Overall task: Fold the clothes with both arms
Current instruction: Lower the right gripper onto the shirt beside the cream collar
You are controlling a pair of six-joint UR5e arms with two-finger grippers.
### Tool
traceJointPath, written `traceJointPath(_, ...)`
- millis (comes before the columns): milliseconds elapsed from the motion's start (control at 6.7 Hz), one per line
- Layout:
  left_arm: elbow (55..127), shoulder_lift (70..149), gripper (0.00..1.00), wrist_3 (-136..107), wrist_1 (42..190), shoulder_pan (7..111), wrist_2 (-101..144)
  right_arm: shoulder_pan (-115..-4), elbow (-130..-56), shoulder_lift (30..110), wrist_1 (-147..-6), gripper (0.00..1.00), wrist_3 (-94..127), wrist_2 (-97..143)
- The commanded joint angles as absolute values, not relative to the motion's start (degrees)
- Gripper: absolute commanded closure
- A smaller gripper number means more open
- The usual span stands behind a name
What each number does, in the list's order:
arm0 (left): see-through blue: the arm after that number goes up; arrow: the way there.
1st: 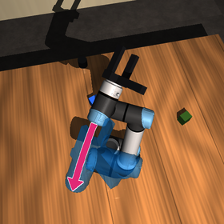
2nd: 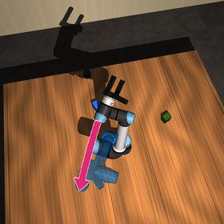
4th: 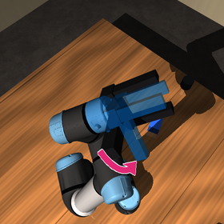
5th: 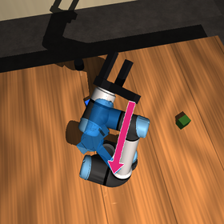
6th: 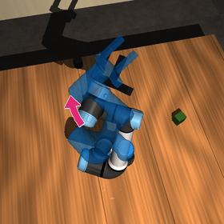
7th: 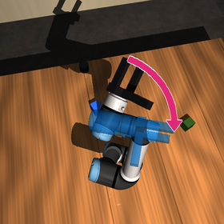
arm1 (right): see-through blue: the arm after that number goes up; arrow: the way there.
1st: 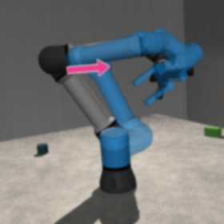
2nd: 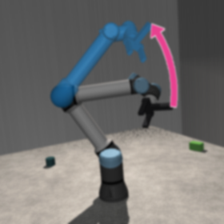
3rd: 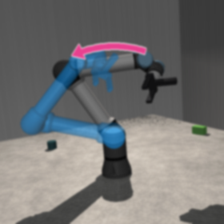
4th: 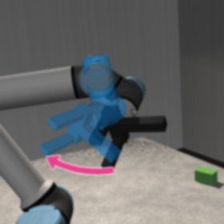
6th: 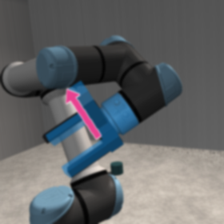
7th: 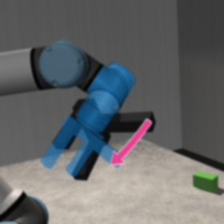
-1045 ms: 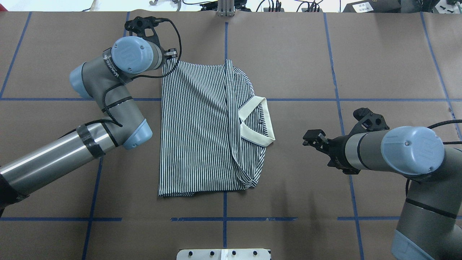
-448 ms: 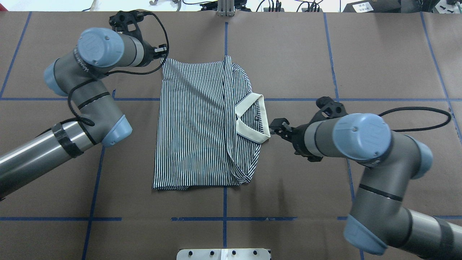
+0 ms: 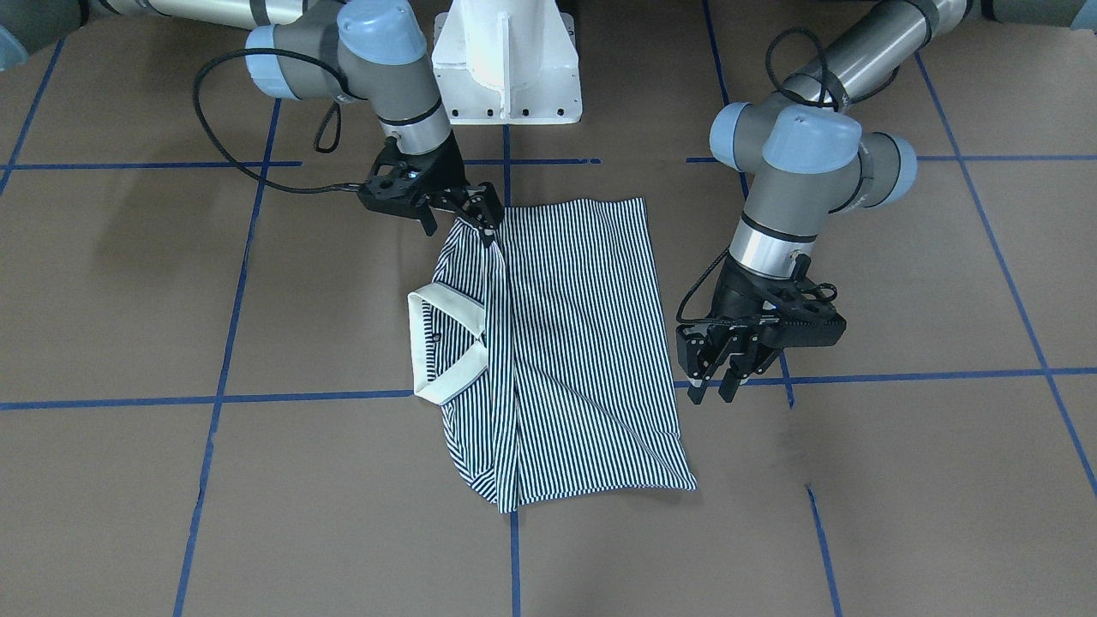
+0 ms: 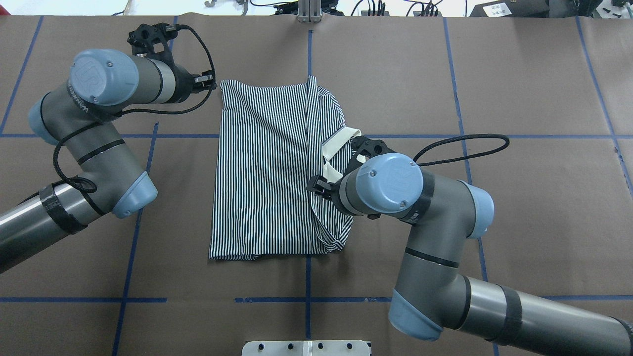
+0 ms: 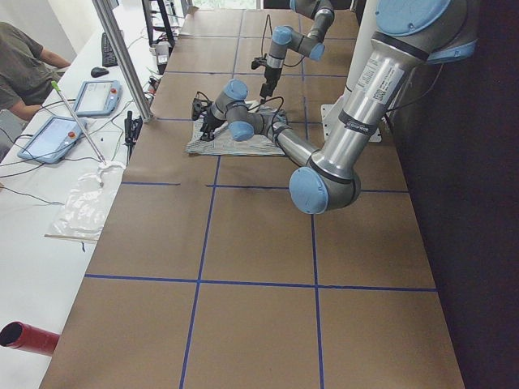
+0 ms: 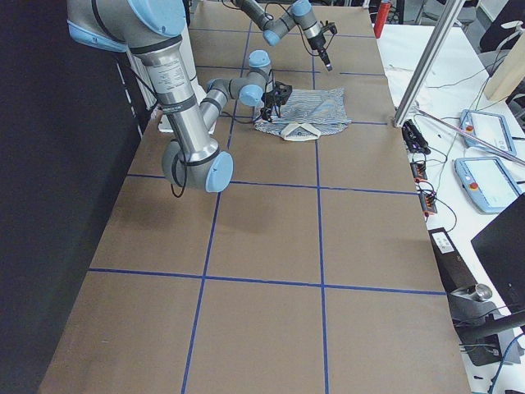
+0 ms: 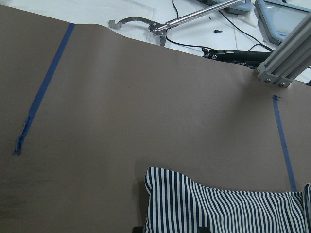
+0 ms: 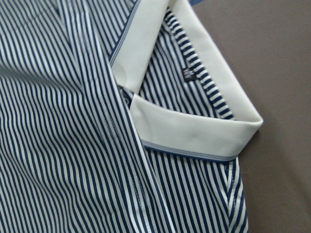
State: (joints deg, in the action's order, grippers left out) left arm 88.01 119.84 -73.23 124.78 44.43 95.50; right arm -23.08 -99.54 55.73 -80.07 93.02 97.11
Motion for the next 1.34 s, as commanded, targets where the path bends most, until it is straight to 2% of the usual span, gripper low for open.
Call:
traceJointPath(0,88.24,119.62,0.51,-73.30,124.46,44.21,95.45,-21.01,-96.42,53.26,-82.78,0.00,73.49,97.30)
traceJointPath(746,88.33,119.71,0.50,-74.09,123.40,44.03,95.54,-19.34,-92.73,51.24,-86.84,0.00,66.80,96.77)
traceJointPath(1194,88.33,119.71,0.50,-74.27,123.31,43.95,95.54,-19.68,-94.65,53.95,-88.59,0.00,63.28,96.86)
